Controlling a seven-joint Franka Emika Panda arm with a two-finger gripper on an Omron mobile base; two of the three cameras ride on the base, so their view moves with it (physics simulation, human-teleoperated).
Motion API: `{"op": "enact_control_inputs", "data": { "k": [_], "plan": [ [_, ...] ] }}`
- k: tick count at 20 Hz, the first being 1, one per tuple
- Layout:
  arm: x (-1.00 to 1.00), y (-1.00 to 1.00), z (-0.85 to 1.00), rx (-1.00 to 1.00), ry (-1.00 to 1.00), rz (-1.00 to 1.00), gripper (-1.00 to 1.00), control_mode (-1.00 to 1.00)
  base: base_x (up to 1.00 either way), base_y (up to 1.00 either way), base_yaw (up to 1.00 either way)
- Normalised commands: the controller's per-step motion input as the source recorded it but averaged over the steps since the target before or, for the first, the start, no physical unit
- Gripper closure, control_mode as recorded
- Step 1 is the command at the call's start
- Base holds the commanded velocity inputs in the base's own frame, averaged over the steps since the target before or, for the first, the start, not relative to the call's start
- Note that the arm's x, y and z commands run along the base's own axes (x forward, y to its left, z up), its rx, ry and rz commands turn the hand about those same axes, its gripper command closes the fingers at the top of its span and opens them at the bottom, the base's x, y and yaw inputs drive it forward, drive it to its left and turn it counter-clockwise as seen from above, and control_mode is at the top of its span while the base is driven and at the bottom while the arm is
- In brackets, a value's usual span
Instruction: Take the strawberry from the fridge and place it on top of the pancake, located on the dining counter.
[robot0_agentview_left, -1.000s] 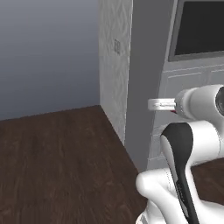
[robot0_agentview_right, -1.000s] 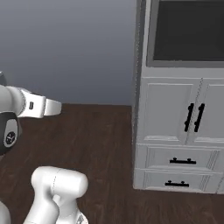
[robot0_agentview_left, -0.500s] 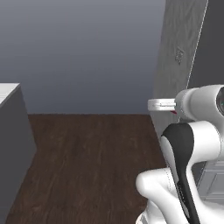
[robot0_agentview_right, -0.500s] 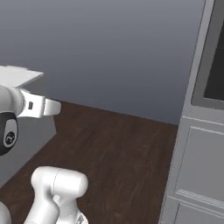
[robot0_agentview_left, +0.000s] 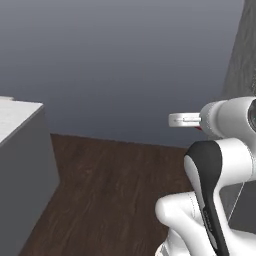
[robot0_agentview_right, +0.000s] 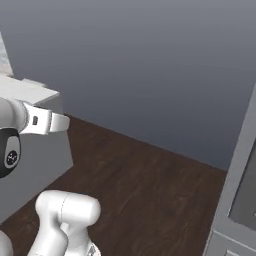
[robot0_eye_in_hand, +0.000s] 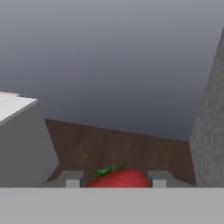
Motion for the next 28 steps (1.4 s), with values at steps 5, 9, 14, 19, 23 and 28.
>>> {"op": "enact_control_inputs", "data": {
  "k": [5,9,14,19,23,28],
  "plan": [
    [0.0,0.0,0.0,0.0,0.0,0.0,1.0,1.0,1.0,-0.05,0.29],
    [0.0,0.0,0.0,0.0,0.0,0.0,1.0,1.0,1.0,0.0,0.28],
    [0.0,0.0,0.0,0.0,0.0,0.0,1.0,1.0,1.0,0.0,0.28],
    [0.0,0.0,0.0,0.0,0.0,0.0,1.0,1.0,1.0,0.0,0.27],
    [0.0,0.0,0.0,0.0,0.0,0.0,1.0,1.0,1.0,0.0,0.27],
    [0.0,0.0,0.0,0.0,0.0,0.0,1.0,1.0,1.0,0.0,0.3]
  ]
}}
